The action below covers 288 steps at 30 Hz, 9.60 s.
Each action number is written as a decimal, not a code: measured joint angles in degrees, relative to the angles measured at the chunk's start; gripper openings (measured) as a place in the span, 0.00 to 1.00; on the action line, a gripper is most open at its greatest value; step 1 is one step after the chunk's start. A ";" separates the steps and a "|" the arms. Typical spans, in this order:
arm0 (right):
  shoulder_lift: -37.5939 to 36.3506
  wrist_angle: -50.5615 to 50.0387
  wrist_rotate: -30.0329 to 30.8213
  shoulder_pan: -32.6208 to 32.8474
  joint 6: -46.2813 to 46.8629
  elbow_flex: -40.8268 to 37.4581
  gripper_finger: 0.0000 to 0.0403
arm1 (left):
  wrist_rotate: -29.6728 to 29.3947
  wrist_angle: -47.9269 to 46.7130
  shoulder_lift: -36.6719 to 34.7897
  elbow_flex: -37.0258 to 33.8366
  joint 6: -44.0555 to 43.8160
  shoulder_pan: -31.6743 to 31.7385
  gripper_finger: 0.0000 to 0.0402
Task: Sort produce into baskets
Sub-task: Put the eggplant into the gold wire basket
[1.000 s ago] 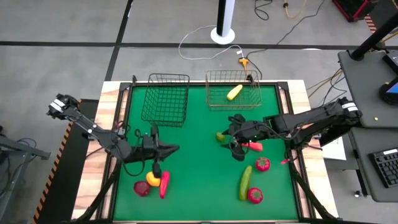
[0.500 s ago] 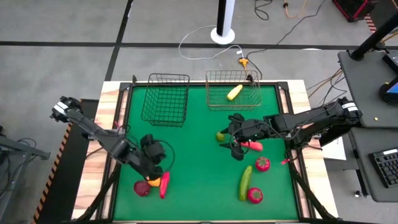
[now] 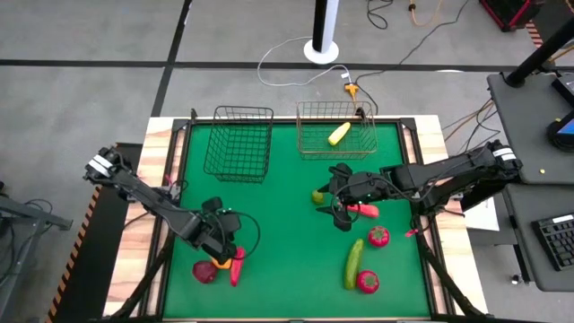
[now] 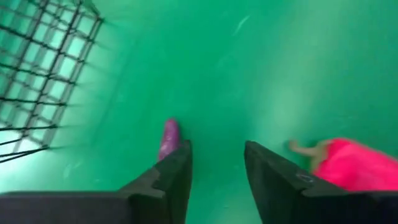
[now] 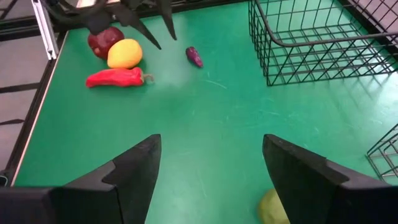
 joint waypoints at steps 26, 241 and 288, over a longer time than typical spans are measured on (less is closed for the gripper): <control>0.09 0.60 0.00 0.00 -1.00 -0.07 0.69 | -5.18 13.10 -0.21 -16.36 -1.50 1.07 0.40; 27.77 -34.01 -2.98 -51.41 -4.39 21.31 0.08 | -38.34 131.57 5.91 -25.66 68.10 0.73 0.52; 35.45 -32.11 -5.46 -50.40 -18.50 30.82 0.08 | -42.18 131.42 5.45 -25.66 67.59 0.63 0.50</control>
